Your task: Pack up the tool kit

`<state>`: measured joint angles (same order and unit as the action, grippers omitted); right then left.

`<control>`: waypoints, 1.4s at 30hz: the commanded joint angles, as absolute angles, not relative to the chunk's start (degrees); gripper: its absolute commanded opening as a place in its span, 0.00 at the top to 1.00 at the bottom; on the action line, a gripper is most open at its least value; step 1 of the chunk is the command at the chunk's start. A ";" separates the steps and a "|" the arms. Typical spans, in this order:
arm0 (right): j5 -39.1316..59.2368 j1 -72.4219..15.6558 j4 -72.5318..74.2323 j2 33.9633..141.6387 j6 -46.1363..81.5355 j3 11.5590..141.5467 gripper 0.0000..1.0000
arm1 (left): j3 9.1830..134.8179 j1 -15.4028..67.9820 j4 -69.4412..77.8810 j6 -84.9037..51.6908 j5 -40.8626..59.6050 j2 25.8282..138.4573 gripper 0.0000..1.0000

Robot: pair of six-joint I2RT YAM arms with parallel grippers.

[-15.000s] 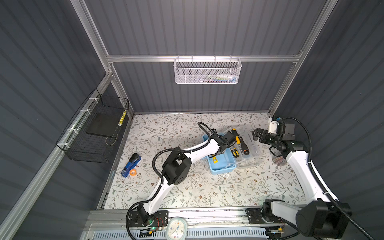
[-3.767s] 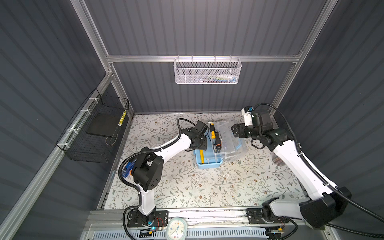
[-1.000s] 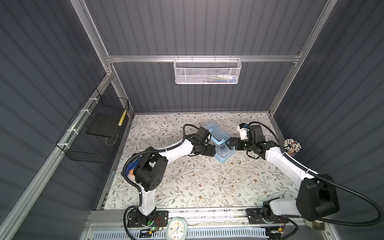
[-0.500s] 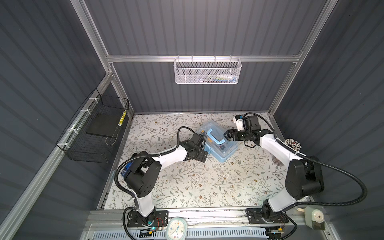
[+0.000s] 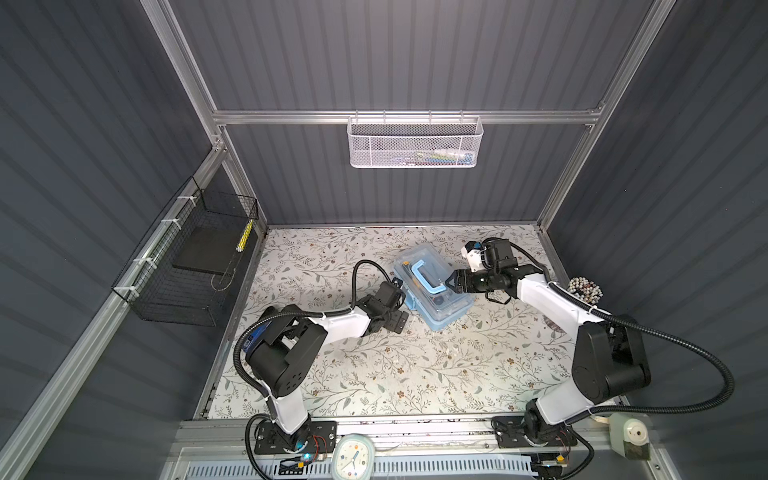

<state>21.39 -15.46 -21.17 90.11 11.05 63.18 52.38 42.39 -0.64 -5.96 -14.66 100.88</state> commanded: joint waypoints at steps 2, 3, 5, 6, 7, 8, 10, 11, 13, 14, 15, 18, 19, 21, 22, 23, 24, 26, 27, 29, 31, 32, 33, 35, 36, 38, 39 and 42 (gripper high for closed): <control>21.90 -16.61 -25.31 88.94 13.40 62.05 0.27 | 47.61 42.80 9.83 -1.15 -13.95 98.44 0.00; 21.74 -16.61 -25.32 88.44 13.85 61.88 0.27 | 47.46 42.79 10.11 -0.76 -14.65 98.45 0.00; 20.06 -16.61 -25.17 87.33 15.24 61.54 0.25 | 46.94 42.77 10.76 -0.03 -15.70 98.46 0.00; 19.86 -16.61 -24.84 86.45 15.84 61.37 0.24 | 45.86 42.74 12.54 -0.07 -15.65 98.03 0.00; 17.95 -16.61 -24.36 85.72 16.35 61.27 0.23 | 44.49 42.80 14.94 -0.12 -14.88 97.40 0.00; 17.22 -16.61 -24.01 84.96 16.84 61.33 0.22 | 42.71 42.75 18.11 -0.17 -13.64 96.67 0.00; 15.24 -16.61 -23.83 83.81 17.61 61.82 0.20 | 40.15 42.80 23.32 0.32 -11.90 96.15 0.00; 14.27 -16.60 -24.02 83.43 17.50 62.40 0.19 | 39.46 42.80 24.83 0.59 -11.38 96.37 0.00; 12.43 -16.61 -24.80 83.06 17.11 63.89 0.17 | 39.40 42.80 25.23 1.56 -10.50 97.55 0.00; 11.37 -16.61 -25.39 83.13 16.88 64.88 0.15 | 39.59 42.83 24.72 2.24 -9.22 98.10 0.00; 10.61 -16.61 -25.95 83.43 16.71 65.71 0.14 | 39.66 42.79 24.36 2.31 -8.34 98.41 0.00; 10.50 -16.61 -27.18 85.27 15.78 68.30 0.12 | 38.96 43.21 25.18 1.47 -9.68 98.35 0.00; 10.37 -16.59 -26.91 85.79 15.65 68.70 0.12 | 38.74 43.47 25.67 1.28 -11.28 98.27 0.00; 11.33 -16.61 -25.69 86.66 15.66 68.84 0.12 | 38.46 44.08 27.62 0.97 -12.50 98.17 0.00; 12.03 -16.61 -25.48 87.42 15.73 69.12 0.12 | 38.43 44.46 28.74 1.01 -12.54 98.53 0.00; 12.44 -16.55 -25.76 88.39 15.73 69.70 0.12 | 38.97 45.03 29.07 1.16 -13.60 99.43 0.00; 12.99 -16.61 -26.02 89.16 15.60 70.17 0.12 | 39.83 45.69 28.45 1.31 -15.05 100.38 0.00; 14.00 -16.61 -26.02 90.59 15.33 70.75 0.12 | 41.24 46.64 28.09 1.50 -16.06 102.64 0.00; 14.34 -16.61 -25.94 91.07 15.22 70.93 0.12 | 41.43 47.06 28.42 1.30 -16.47 103.40 0.00; 14.62 -16.61 -26.18 91.84 15.22 71.29 0.12 | 41.76 47.31 28.83 -0.01 -19.45 104.61 0.00; 14.55 -16.70 -26.26 91.99 15.65 71.21 0.14 | 41.79 47.31 29.32 -1.75 -22.50 105.02 0.00; 14.53 -16.83 -26.14 91.95 15.89 70.91 0.15 | 41.51 47.31 30.21 -2.53 -23.64 105.22 0.00; 14.60 -16.95 -25.99 91.92 16.08 70.61 0.15 | 41.39 47.32 31.22 -2.95 -24.49 105.44 0.00; 14.35 -17.60 -26.10 92.10 16.26 70.17 0.16 | 42.02 47.45 32.37 -3.75 -25.91 106.34 0.00; 13.94 -17.95 -26.35 92.22 16.26 70.14 0.17 | 42.62 47.61 32.19 -3.99 -27.15 106.93 0.00; 13.44 -18.69 -26.92 92.37 16.56 70.16 0.17 | 43.57 47.81 32.20 -4.31 -30.38 108.36 0.00; 13.28 -18.96 -26.91 92.36 16.77 70.13 0.16 | 43.80 47.81 32.24 -4.32 -31.07 108.76 0.00; 12.75 -19.25 -27.05 92.56 16.96 70.33 0.16 | 43.46 47.74 34.21 -4.36 -30.27 109.66 0.00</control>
